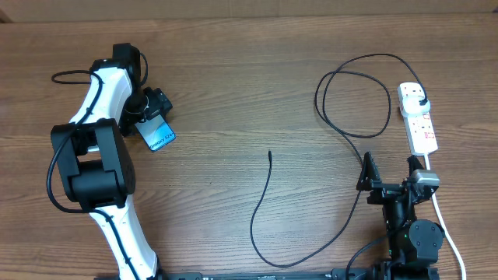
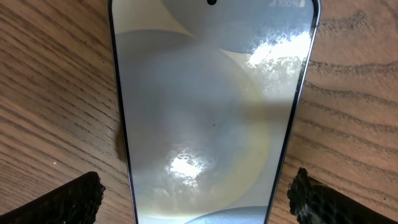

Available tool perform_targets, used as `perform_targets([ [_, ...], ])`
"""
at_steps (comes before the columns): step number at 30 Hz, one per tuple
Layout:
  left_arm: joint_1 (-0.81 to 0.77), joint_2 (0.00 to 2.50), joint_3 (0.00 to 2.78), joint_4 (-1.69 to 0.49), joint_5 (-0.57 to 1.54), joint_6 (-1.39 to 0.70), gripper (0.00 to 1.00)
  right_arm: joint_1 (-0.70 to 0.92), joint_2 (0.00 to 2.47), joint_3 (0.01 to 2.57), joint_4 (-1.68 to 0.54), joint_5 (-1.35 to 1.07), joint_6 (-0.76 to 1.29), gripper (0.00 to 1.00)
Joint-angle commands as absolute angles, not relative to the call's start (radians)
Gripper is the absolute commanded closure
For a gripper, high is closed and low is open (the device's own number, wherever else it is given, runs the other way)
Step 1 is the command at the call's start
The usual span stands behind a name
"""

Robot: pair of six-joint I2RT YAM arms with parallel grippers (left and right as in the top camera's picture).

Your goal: Plug charger to phone and switch on socket

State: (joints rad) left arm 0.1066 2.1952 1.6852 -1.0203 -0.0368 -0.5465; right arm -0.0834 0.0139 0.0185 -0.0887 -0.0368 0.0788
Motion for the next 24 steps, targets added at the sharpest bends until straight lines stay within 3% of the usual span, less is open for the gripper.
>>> perform_targets([
  [1, 0.108, 2.204, 1.67, -1.019, -0.026, -0.539, 0.01, -0.077, 0.003, 0.008, -0.083, -0.035, 0.081, 0.0],
  [24, 0.108, 2.204, 1.67, -0.997, -0.029, -0.539, 0.0, -0.077, 0.003, 0.008, -0.083, -0.035, 0.081, 0.0],
])
